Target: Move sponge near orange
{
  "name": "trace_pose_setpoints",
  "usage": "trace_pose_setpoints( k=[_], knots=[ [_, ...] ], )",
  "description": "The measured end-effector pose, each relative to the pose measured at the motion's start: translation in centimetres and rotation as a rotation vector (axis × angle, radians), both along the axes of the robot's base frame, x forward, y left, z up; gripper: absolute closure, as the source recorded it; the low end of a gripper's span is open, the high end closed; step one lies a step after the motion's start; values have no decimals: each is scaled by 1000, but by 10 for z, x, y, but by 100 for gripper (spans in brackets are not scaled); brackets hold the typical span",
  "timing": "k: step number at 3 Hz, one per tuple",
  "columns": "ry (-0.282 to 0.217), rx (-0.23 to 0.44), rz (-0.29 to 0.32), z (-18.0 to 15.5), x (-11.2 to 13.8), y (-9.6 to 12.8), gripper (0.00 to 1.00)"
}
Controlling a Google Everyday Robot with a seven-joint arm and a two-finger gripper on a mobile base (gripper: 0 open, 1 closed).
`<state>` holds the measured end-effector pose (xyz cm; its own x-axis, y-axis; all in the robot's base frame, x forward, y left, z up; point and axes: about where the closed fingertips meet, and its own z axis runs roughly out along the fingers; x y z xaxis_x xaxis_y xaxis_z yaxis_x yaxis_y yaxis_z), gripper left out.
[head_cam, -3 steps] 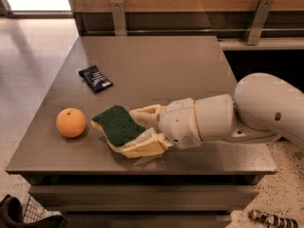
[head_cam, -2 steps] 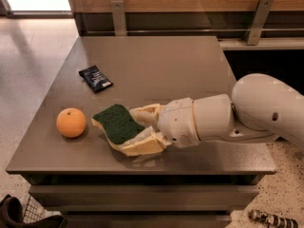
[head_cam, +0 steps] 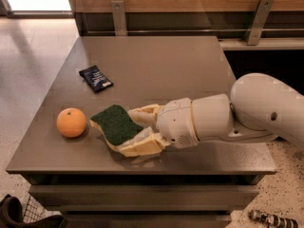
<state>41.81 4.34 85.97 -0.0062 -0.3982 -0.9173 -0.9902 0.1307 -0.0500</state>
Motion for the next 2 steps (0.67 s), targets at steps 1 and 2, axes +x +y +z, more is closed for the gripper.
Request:
trace_pose_setpoints(
  k=[1, 2],
  knots=[
    [-1, -2, 4, 0, -1, 2, 17],
    [-3, -4, 8, 1, -2, 4, 0]
  ],
)
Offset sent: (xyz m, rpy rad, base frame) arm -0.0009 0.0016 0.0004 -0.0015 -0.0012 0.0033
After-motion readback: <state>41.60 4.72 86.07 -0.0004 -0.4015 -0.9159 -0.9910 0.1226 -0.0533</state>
